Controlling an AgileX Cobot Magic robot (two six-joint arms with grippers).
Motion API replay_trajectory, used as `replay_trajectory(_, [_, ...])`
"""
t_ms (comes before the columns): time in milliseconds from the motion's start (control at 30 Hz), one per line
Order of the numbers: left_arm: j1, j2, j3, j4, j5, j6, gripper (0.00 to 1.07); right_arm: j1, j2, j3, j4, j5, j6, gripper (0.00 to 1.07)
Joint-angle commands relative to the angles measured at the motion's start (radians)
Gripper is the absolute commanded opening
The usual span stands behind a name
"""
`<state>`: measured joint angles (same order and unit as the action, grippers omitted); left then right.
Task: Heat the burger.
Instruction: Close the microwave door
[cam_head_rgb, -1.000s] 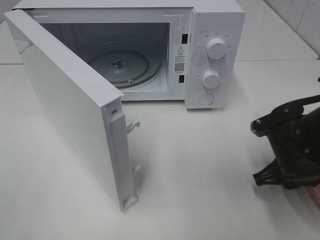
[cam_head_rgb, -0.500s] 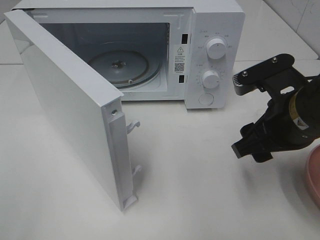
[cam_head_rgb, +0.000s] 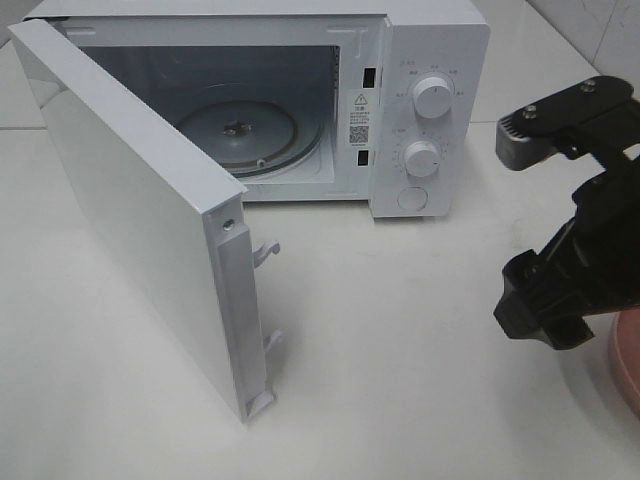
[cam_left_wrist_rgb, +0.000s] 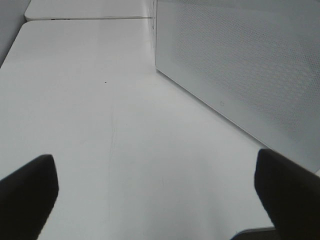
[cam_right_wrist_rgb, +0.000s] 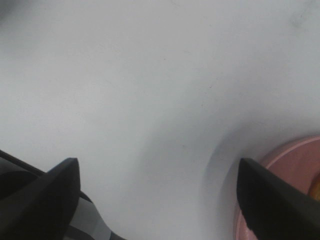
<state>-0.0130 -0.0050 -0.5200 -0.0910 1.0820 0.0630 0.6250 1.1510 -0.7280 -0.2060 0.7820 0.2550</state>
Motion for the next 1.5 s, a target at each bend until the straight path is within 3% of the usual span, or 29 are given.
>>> replay_trajectory(33, [0.004,-0.006,0.003,-0.003,-0.012,-0.005,1.0,-0.002,-0.06,-0.009,0.023,0.03,-0.017,0.8])
replay_trajectory(333, [0.004,-0.006,0.003,-0.003,-0.012,-0.005,1.0,-0.002,-0.189,-0.007,0.049,0.155,-0.031,0.78])
replay_trajectory(533, [0.004,-0.006,0.003,-0.003,-0.012,-0.005,1.0,-0.01,-0.391,0.045,0.048,0.186,-0.038,0.77])
replay_trajectory(967, [0.004,-0.006,0.003,-0.003,-0.012,-0.005,1.0,-0.289,-0.838,0.212,0.148,0.191,-0.116,0.76])
replay_trajectory(1500, [0.004,-0.006,0.003,-0.003,-0.012,-0.005,1.0,-0.474,-1.163,0.229,0.158,0.215,-0.131,0.76])
